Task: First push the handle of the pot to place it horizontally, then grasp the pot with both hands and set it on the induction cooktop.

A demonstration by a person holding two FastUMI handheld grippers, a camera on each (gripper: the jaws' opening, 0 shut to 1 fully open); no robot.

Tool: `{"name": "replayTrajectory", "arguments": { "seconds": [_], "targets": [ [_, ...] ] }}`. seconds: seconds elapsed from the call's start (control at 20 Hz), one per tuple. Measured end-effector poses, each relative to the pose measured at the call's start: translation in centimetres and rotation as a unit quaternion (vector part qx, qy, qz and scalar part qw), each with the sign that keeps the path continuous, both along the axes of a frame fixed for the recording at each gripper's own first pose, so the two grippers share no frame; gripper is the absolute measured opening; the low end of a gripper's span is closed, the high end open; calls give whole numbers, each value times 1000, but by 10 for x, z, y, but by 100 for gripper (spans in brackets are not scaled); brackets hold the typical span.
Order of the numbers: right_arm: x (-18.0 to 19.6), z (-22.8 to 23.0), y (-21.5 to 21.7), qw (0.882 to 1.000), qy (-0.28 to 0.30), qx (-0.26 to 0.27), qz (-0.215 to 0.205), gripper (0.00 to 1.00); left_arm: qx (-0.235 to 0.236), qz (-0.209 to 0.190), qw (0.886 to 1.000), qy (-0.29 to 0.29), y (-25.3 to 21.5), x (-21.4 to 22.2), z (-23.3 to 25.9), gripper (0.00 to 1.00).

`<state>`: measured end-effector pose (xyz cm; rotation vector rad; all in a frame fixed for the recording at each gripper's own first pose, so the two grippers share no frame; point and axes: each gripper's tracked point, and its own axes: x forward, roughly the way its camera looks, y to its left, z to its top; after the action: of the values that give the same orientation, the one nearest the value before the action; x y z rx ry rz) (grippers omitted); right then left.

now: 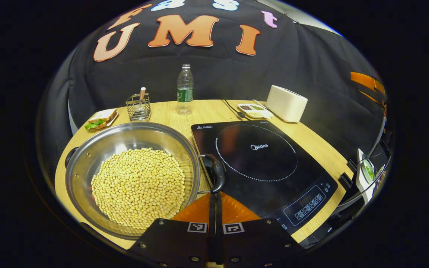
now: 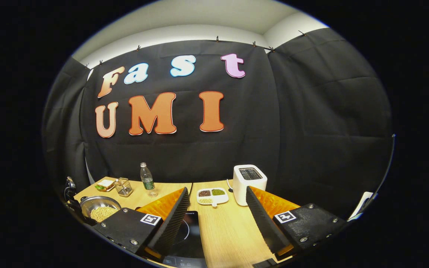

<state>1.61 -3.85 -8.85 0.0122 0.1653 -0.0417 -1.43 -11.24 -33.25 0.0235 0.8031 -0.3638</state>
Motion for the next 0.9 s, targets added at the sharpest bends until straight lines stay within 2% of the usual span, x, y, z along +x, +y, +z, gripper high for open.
{"name": "replayTrajectory", "arguments": {
  "seconds": [0.35,0.65,0.9],
  "targets": [
    [2,-7,0,1000,7,-5,-6,95,-21,3,1000,3,-8,17,-1,1],
    [1,-11,16,1000,15,-8,-4,95,-33,-3,999,4,-14,29,-2,1],
    [-1,-13,50,1000,19,-17,9,95,-54,-36,998,-20,-26,19,24,2]
  ]
}}
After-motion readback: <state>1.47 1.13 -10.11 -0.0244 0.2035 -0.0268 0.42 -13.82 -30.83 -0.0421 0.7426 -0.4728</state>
